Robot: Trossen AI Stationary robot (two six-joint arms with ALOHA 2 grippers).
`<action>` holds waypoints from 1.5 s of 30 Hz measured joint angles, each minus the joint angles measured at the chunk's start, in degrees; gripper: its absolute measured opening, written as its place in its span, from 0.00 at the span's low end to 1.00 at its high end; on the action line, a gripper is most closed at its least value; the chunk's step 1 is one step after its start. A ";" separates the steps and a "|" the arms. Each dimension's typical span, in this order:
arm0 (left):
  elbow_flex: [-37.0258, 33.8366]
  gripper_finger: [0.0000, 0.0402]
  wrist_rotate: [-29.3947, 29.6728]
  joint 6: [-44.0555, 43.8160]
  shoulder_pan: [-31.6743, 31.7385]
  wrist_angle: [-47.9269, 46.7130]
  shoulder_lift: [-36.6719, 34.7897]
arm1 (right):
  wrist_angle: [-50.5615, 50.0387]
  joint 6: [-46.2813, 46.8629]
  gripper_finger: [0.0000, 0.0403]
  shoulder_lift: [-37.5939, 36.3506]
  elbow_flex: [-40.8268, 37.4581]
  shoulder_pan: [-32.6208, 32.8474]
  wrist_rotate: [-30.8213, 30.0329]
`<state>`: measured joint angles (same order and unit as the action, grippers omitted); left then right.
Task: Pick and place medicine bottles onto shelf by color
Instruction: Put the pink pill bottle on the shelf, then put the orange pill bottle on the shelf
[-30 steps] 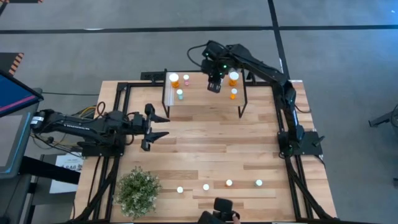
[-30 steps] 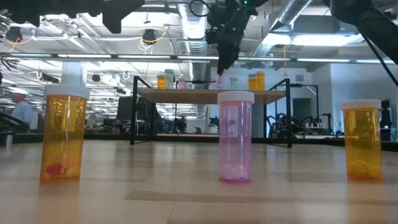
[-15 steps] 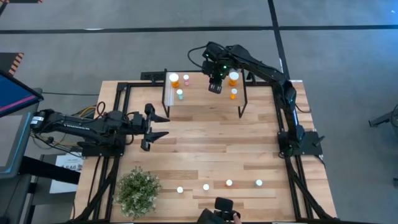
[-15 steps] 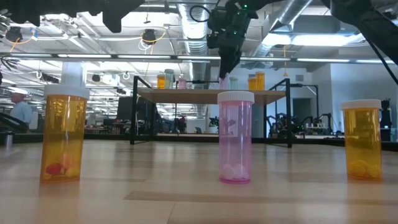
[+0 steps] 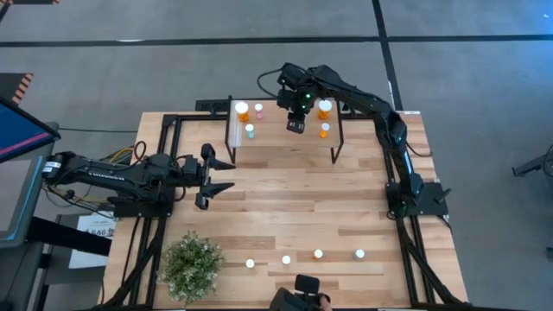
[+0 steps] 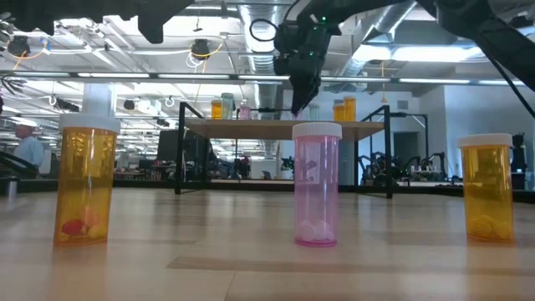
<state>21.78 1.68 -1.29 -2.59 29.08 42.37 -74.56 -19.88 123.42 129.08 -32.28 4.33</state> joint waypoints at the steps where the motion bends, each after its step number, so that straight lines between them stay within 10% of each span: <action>1: 0.00 0.57 -0.10 0.01 0.00 0.04 0.00 | 0.00 0.00 0.38 0.18 0.02 -0.01 -0.01; 18: 0.00 0.57 -0.14 0.08 0.00 -0.03 0.00 | 0.18 1.02 0.62 0.28 0.08 -0.01 -0.03; 45: 0.02 0.57 0.06 -0.47 -0.01 -0.13 0.00 | -5.77 6.78 0.63 -12.35 5.64 6.94 1.98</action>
<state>21.80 1.74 -1.76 -2.60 28.95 42.37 -80.34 -13.10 111.06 134.72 -25.35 6.31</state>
